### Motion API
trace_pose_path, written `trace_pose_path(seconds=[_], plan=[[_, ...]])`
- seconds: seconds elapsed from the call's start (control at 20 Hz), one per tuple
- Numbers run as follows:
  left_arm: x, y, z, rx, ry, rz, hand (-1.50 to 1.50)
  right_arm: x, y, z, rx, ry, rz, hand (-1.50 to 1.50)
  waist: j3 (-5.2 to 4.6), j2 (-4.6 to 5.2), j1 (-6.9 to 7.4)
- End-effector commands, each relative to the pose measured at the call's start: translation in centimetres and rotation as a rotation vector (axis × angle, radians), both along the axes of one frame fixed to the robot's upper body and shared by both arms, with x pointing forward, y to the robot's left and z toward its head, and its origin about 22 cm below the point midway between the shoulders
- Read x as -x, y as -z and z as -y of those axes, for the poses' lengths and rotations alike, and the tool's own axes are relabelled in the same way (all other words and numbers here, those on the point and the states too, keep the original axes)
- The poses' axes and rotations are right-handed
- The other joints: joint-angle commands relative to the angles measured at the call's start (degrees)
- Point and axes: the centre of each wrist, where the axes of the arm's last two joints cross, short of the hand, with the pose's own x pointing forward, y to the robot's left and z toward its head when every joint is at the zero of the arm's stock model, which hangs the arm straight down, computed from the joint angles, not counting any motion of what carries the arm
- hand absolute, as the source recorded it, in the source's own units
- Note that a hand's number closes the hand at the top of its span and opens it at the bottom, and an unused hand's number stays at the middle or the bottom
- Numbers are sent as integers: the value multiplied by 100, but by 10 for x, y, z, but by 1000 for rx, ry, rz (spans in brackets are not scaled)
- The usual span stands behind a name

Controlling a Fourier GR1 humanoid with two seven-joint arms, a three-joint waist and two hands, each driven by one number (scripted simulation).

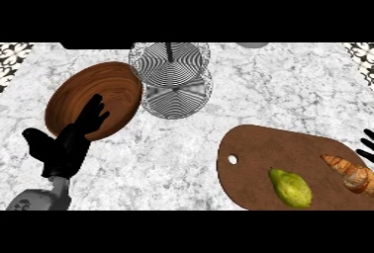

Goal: Pick the pear from the cutting board and place it in the tiered basket

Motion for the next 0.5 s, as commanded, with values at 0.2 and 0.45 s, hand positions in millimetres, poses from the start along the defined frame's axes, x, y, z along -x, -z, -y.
trace_pose_path(seconds=[0.2,0.45], plan=[[-9,-2,27,44,94,-55,0,-25,-63,-3,206,-139,-111,-150,-18,50,-26],[-5,16,11,51,81,-62,0,-36,-63,-23,171,-178,-170,-150,-16,59,-3]])
